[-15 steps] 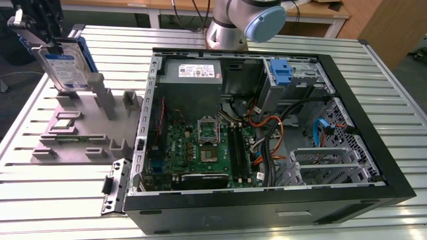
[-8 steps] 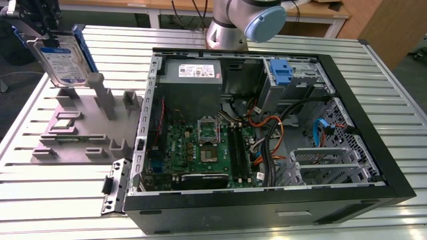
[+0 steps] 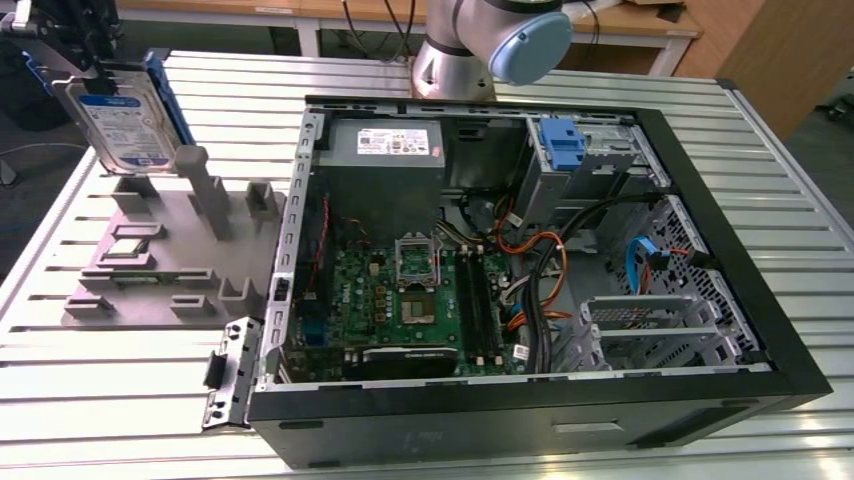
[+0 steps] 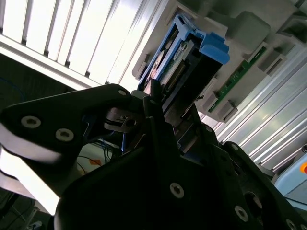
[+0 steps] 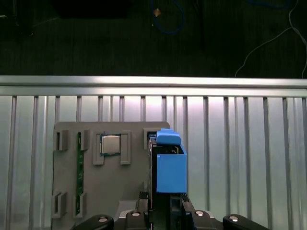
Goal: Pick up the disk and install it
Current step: 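Pick up the disk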
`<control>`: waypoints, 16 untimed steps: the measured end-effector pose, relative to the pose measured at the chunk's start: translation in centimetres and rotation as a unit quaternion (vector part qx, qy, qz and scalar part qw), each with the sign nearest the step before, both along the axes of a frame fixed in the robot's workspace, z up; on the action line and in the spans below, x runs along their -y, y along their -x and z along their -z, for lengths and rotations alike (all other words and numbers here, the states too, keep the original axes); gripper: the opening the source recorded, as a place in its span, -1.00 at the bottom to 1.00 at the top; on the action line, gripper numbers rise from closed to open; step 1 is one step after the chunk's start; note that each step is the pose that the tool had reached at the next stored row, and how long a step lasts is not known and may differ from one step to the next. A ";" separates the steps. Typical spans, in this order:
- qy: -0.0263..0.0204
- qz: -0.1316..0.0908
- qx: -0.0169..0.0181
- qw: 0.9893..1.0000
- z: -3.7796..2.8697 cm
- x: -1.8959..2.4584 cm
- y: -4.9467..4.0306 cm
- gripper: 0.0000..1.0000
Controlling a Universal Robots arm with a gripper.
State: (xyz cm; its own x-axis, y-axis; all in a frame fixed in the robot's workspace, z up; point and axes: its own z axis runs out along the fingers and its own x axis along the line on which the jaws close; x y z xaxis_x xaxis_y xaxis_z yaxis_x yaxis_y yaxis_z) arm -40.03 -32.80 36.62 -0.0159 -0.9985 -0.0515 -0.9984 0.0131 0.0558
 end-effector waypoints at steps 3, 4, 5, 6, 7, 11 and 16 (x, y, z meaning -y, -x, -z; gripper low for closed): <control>0.000 0.000 0.000 1.000 -0.52 0.00 -0.01 -0.30; 0.000 0.000 0.000 1.000 -0.88 0.00 -0.01 -0.30; 0.000 0.000 0.000 1.000 -1.29 0.00 -0.01 -0.30; 0.000 0.000 0.000 1.000 -1.71 0.00 -0.01 -0.30; 0.000 0.000 0.000 1.000 -2.11 0.00 0.00 -0.30; 0.000 0.000 0.000 1.000 -3.90 0.00 0.00 -0.30; 0.000 0.000 0.000 1.000 -6.04 0.00 0.00 -0.30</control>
State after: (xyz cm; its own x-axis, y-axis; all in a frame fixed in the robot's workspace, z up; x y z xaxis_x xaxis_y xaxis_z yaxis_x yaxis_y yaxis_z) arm -40.03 -32.80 42.67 -0.0160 -0.9985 -0.0515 -0.9984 0.0131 0.0558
